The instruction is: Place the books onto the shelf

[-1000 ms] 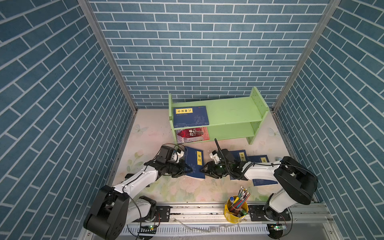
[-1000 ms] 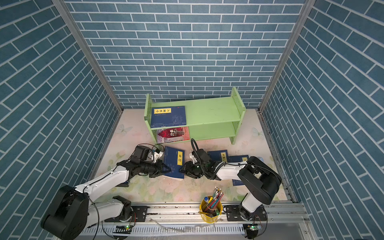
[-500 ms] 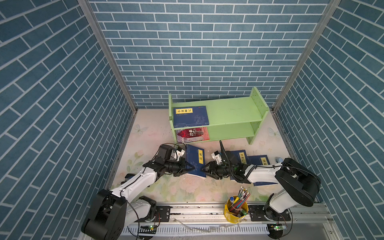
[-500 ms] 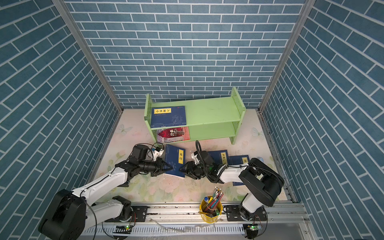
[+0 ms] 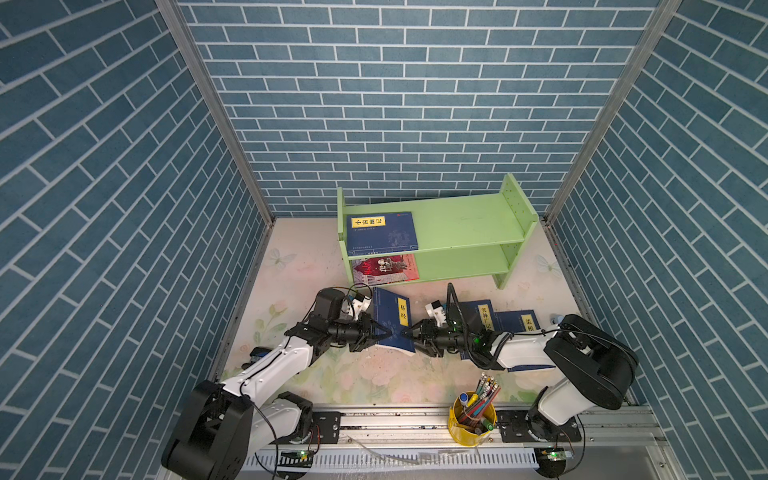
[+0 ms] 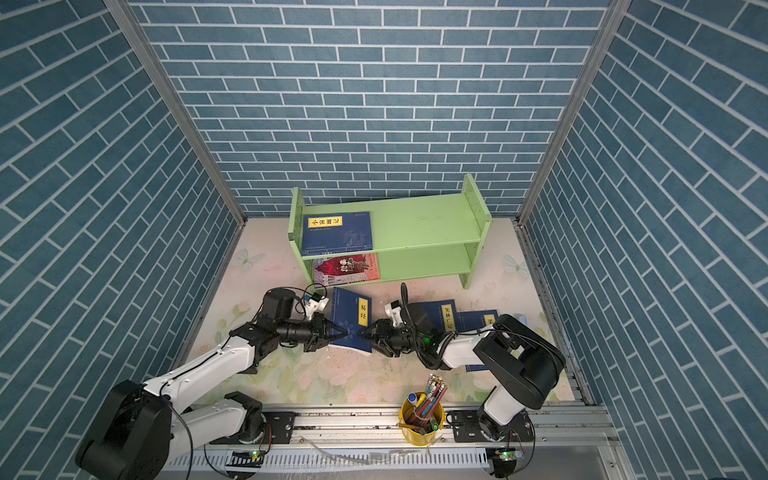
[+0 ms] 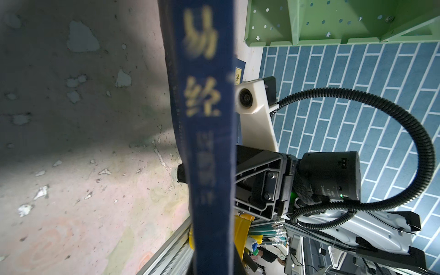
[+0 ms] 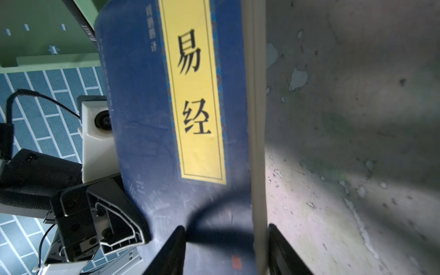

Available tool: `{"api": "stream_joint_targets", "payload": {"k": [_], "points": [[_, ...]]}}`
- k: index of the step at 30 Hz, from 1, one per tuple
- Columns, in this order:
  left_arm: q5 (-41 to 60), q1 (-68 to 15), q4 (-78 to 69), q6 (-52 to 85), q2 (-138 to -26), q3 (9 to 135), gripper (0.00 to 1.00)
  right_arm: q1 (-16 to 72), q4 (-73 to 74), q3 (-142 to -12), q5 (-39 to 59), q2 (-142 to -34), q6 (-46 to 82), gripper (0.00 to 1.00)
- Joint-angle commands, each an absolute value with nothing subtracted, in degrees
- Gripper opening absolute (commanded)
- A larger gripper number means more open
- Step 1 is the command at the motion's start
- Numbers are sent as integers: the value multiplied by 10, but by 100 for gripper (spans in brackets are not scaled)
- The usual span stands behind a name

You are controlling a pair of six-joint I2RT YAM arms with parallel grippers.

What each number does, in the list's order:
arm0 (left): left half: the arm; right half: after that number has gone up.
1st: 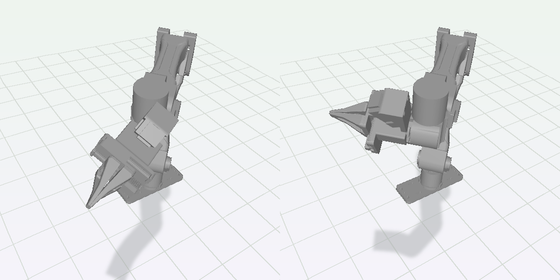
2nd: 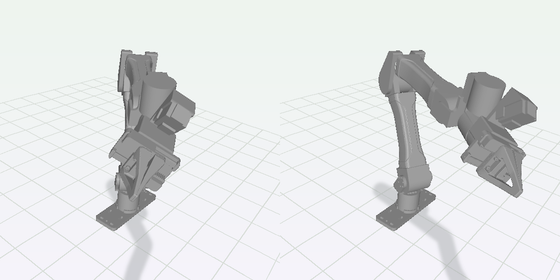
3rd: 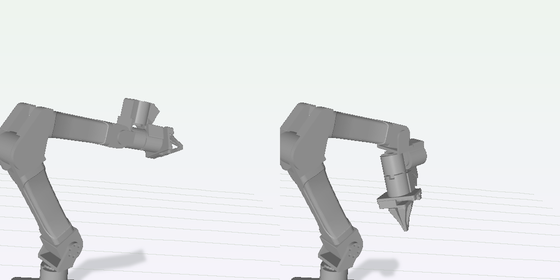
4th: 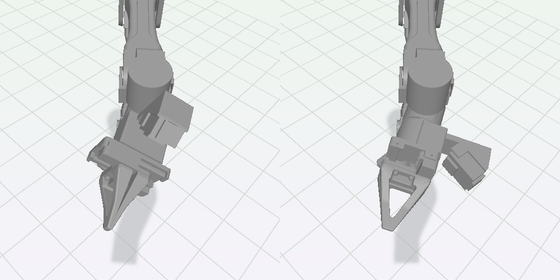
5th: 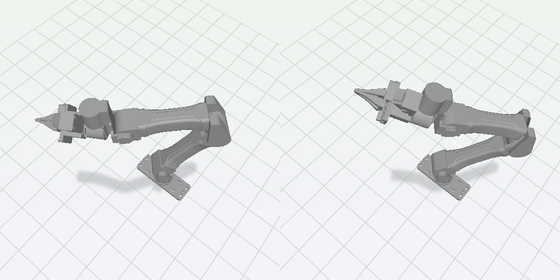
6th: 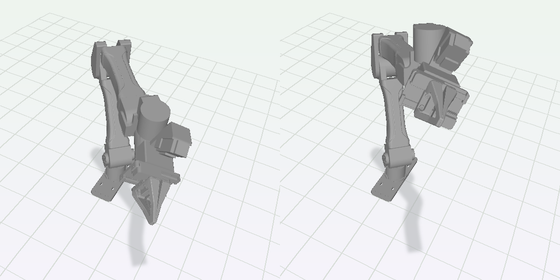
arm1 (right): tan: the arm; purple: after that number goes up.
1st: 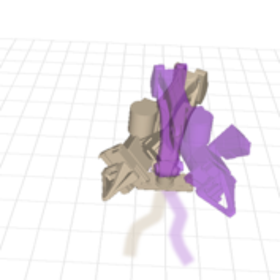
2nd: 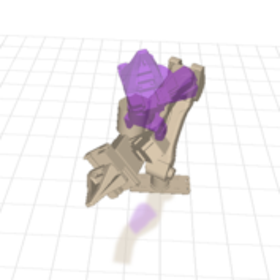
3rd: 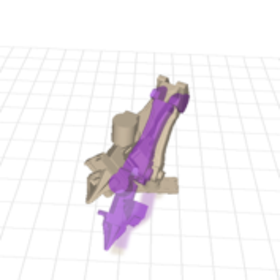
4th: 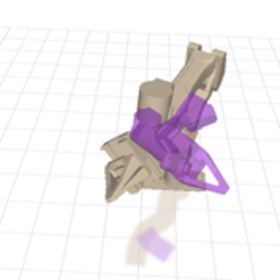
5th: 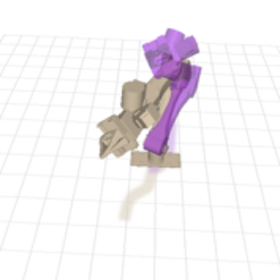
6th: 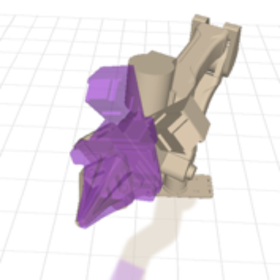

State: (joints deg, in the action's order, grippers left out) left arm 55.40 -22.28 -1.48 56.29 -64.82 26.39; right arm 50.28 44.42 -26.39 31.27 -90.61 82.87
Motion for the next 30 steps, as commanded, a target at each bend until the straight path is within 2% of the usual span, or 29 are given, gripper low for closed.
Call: {"api": "stream_joint_targets", "payload": {"k": [1, 11, 20, 26, 30], "points": [[579, -226, -94, 570, -638, 274, 0, 503, 482, -258, 326, -894, 864, 54], [599, -226, -141, 609, -631, 281, 0, 491, 552, -223, 336, -885, 909, 55], [599, -225, -162, 625, -638, 301, 0, 478, 572, -211, 381, -869, 928, 61], [599, -225, -168, 628, -633, 300, 0, 462, 713, -184, 373, -906, 985, 61], [599, -225, -159, 627, -632, 299, 0, 463, 796, -193, 367, -947, 1015, 57]]}}
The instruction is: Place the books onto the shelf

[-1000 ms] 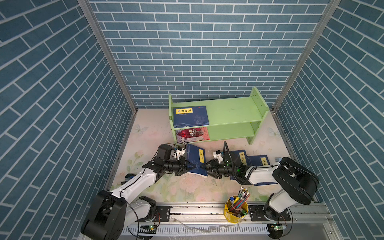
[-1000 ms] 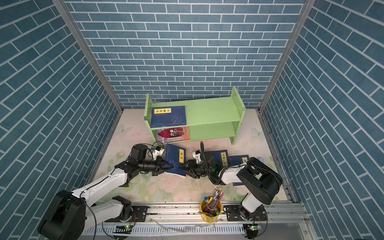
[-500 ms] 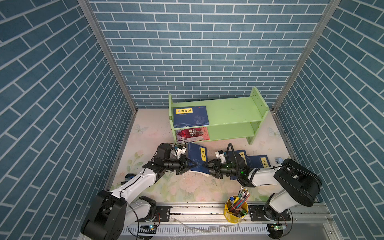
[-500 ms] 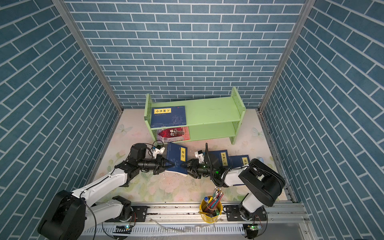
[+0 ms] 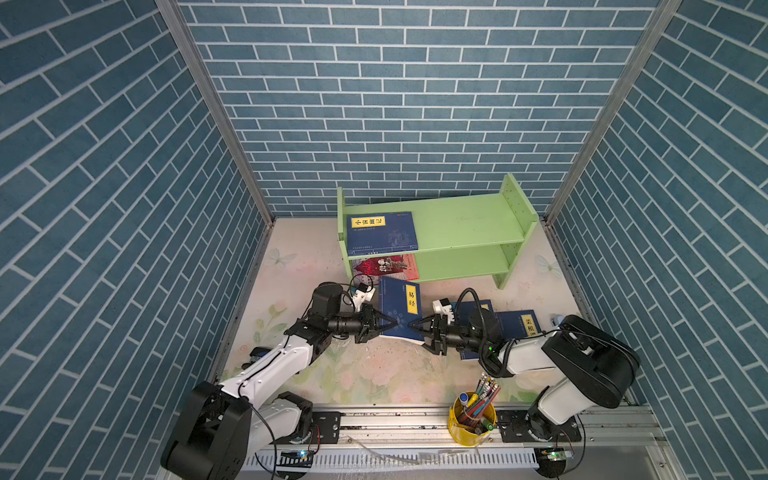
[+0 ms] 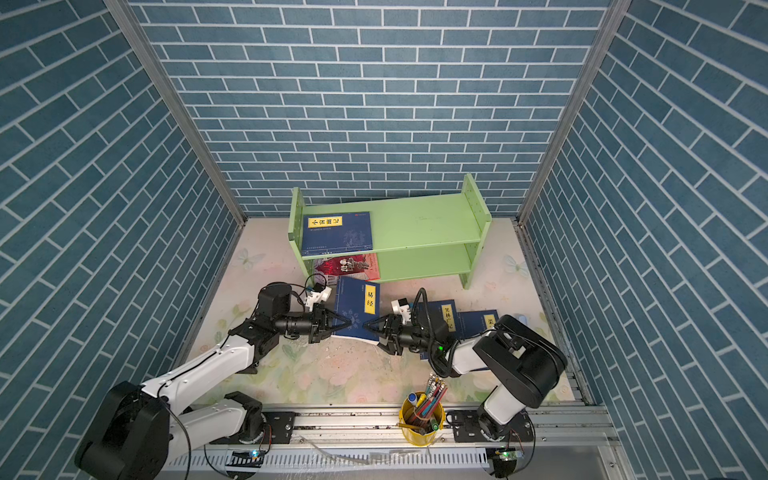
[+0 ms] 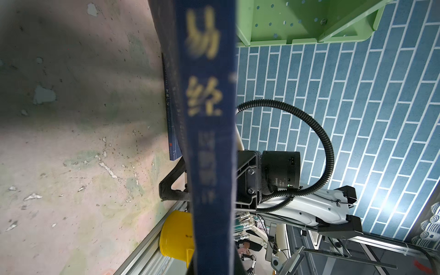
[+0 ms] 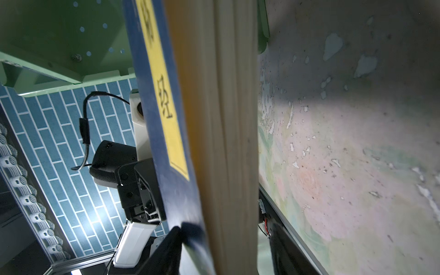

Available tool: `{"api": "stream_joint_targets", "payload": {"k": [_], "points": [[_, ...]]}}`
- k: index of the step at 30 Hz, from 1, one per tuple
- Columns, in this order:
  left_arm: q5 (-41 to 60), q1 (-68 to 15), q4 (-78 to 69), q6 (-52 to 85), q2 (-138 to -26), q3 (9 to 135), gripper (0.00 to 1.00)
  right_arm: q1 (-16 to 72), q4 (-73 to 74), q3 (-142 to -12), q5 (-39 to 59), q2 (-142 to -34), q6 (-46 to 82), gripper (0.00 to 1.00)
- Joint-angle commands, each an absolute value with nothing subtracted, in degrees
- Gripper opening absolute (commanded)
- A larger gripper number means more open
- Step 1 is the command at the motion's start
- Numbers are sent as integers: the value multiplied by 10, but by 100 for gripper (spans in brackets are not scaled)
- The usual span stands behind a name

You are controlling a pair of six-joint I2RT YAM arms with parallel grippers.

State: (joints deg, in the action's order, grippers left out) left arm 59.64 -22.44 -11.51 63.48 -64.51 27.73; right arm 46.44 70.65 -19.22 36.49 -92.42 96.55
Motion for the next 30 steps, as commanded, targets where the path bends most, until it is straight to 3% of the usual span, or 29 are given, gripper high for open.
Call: {"api": "stream_joint_targets", "payload": {"k": [1, 8, 17, 20, 22, 25, 30], "points": [[598, -226, -156, 625, -632, 298, 0, 463, 801, -197, 367, -952, 1019, 56], [588, -227, -133, 611, -631, 287, 0, 463, 747, -206, 365, -929, 1002, 46], [576, -227, -103, 593, -632, 283, 3, 464, 592, -231, 377, -855, 927, 17], [566, -227, -87, 583, -629, 281, 15, 465, 570, -241, 378, -844, 912, 8], [559, -227, -69, 570, -625, 281, 33, 465, 575, -241, 378, -844, 911, 0], [556, -226, -49, 555, -617, 281, 54, 465, 580, -237, 377, -838, 913, 0], [554, -214, 2, 512, -593, 281, 70, 465, 551, -220, 372, -793, 910, 0]]}}
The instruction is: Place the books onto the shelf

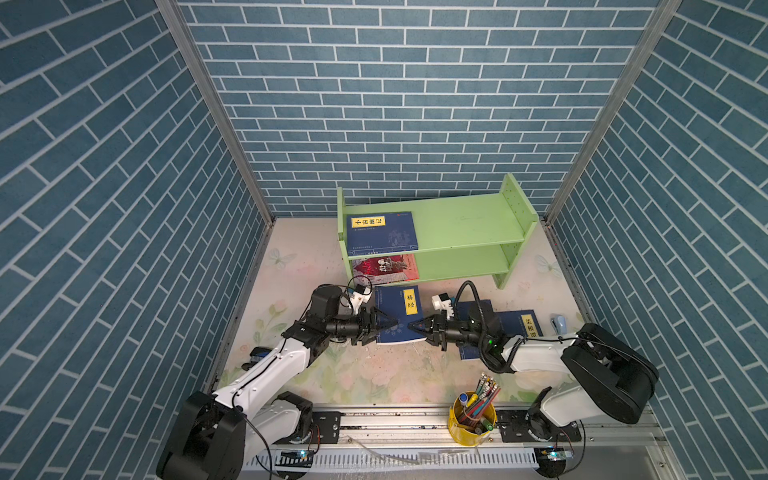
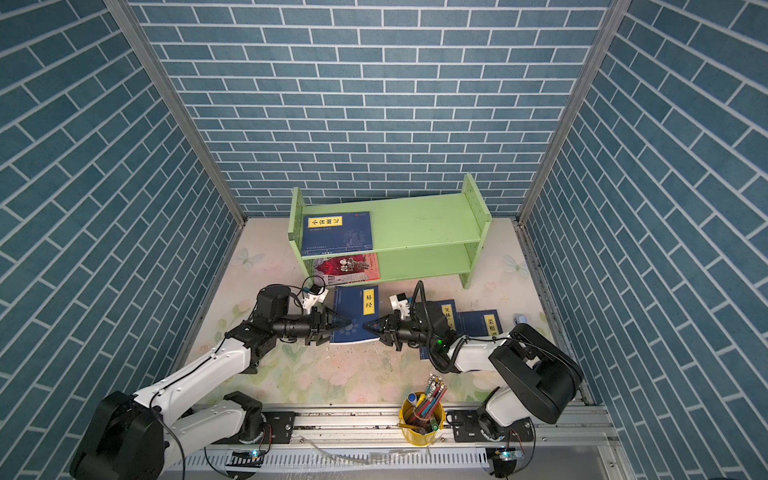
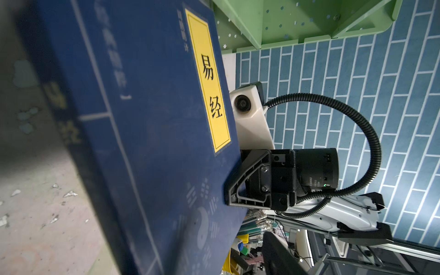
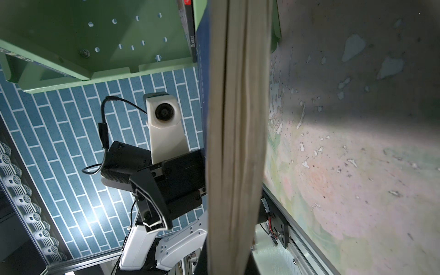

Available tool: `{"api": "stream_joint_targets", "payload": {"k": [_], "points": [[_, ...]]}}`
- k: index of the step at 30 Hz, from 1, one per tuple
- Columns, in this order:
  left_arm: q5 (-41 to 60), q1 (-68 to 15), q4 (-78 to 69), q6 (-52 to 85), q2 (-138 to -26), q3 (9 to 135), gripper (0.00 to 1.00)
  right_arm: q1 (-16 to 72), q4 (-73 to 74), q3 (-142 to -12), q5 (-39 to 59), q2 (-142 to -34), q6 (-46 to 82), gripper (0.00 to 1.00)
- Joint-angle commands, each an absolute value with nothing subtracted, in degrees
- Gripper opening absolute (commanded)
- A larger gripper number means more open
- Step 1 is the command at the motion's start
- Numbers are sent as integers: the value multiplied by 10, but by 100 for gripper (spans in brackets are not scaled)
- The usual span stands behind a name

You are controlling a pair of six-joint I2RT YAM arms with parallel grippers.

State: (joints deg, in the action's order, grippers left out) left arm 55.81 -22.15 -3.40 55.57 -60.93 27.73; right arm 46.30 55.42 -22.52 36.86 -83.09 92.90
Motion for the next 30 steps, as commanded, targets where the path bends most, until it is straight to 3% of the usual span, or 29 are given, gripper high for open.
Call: {"api": "stream_joint_targets", "payload": {"k": [1, 7, 15, 19, 30], "points": [[553, -210, 13, 503, -586, 281, 72, 465, 534, -218, 374, -777, 904, 0], [541, -167, 77, 455, -549, 292, 81, 460, 297, -249, 402, -655, 810, 0], [598, -142, 63, 454, -528, 309, 82, 438, 70, -298, 451, -528, 721, 0], [648, -140, 36, 461, -533, 331, 81, 427, -123, -370, 483, -485, 594, 0], [758, -139, -35, 519, -573, 384, 83, 405, -453, -579, 562, -522, 352, 0]]}}
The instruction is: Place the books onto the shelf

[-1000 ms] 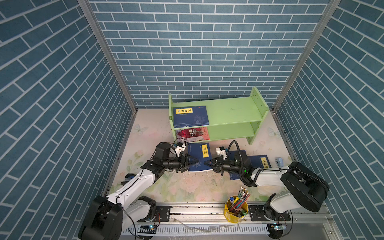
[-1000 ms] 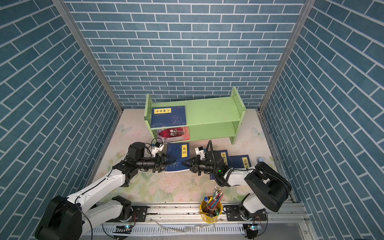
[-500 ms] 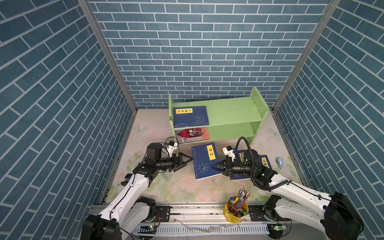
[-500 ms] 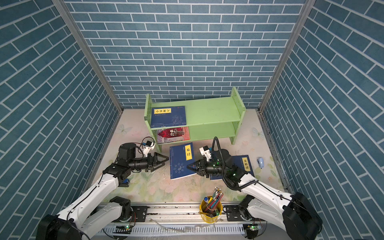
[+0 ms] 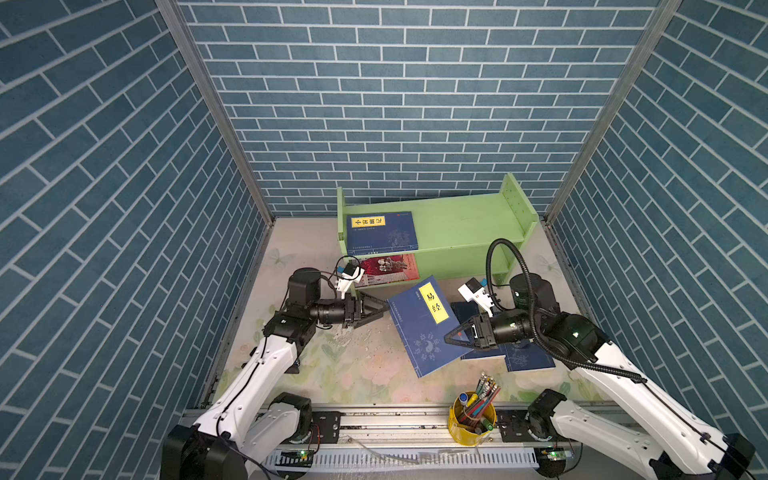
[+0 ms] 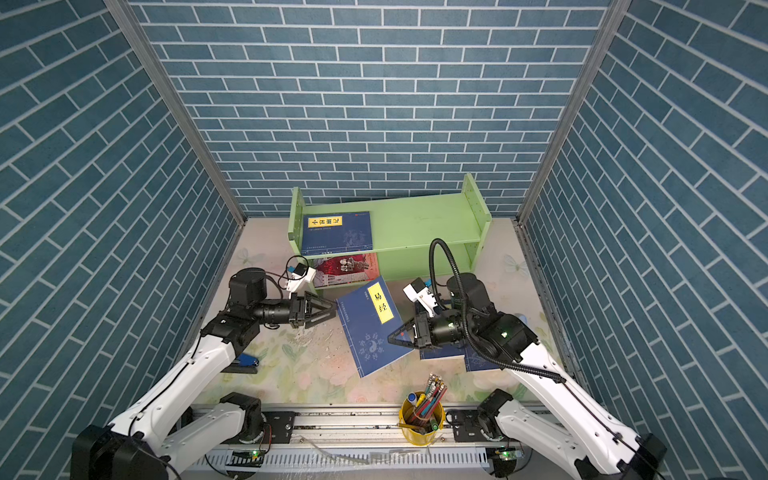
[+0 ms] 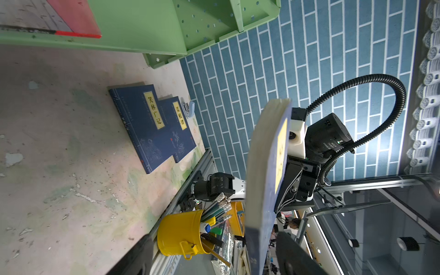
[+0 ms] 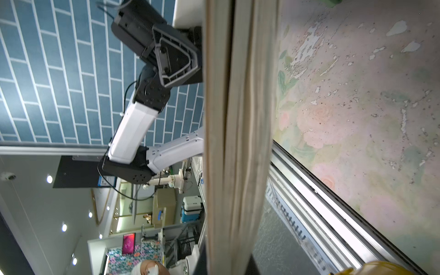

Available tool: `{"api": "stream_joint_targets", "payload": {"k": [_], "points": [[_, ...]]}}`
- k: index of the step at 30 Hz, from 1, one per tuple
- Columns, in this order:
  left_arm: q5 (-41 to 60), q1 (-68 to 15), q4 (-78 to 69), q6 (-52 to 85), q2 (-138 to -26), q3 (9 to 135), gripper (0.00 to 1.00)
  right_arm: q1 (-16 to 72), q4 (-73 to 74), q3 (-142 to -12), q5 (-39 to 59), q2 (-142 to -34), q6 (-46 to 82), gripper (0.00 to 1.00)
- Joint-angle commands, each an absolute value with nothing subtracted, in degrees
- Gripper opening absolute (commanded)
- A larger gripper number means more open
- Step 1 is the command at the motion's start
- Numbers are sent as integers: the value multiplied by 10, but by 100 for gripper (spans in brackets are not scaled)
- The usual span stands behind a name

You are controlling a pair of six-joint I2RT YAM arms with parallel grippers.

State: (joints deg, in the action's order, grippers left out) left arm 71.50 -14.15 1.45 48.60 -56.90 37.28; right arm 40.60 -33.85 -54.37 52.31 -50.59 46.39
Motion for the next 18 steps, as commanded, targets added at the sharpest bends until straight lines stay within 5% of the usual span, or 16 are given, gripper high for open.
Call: {"api": "stream_joint_targets", "payload": {"k": [1, 10, 18], "points": [[761, -139, -50, 533, -573, 386, 83, 405, -466, -589, 563, -528, 345, 0], [806, -160, -86, 584, -581, 426, 85, 405, -509, -637, 564, -546, 316, 0], [832, -194, 41, 468, -609, 487, 82, 405, -506, -672, 582, -572, 307, 0]]}}
